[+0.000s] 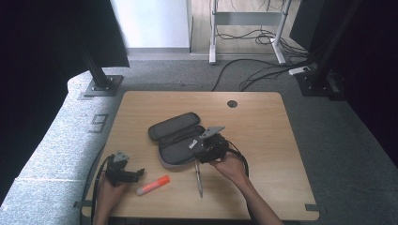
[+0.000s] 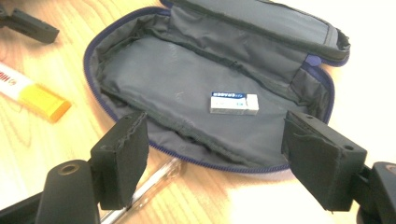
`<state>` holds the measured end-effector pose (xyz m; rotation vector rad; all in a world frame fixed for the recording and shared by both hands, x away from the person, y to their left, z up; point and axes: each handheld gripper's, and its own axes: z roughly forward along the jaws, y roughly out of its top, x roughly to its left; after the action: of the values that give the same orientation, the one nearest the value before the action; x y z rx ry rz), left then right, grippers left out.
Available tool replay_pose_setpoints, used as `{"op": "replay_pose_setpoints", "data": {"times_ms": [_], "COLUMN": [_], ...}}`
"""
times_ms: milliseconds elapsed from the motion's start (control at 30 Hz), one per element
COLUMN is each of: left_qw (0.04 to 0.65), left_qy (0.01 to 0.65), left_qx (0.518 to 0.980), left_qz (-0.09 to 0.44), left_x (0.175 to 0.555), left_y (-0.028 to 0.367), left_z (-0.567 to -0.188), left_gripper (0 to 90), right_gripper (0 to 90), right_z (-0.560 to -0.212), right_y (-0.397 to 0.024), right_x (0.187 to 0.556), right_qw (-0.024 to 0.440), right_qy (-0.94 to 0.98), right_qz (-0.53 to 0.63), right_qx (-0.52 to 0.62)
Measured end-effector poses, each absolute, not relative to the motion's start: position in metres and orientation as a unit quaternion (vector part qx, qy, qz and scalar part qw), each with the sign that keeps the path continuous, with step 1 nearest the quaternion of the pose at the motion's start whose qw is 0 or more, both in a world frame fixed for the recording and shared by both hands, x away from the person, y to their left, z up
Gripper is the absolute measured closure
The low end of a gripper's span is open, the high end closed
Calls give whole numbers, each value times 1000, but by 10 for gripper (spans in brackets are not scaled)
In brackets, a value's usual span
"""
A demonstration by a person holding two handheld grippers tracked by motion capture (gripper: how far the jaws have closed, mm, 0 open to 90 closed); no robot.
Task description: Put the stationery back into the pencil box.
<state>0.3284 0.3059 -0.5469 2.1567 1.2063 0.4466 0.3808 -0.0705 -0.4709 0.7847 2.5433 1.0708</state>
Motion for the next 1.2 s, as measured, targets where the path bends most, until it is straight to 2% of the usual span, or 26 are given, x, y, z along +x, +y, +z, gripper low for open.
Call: {"op": "replay_pose_setpoints", "data": {"times_ms": [600, 1200], "left_qw": [310, 311], "left_qy": [457, 457], "left_qx": [816, 816], "left_qz": [169, 169], "left_x": [328, 328], "left_y": [306, 306], "left_z": [-547, -547], "left_gripper": [18, 18], "right_gripper": [232, 336], "right_z": [-488, -511], "right_y": [-72, -65], "right_x": [347, 329], "right_qw": [126, 107], "right_qy": [883, 891], "right_qz": [369, 363], "right_qx": [260, 251]}}
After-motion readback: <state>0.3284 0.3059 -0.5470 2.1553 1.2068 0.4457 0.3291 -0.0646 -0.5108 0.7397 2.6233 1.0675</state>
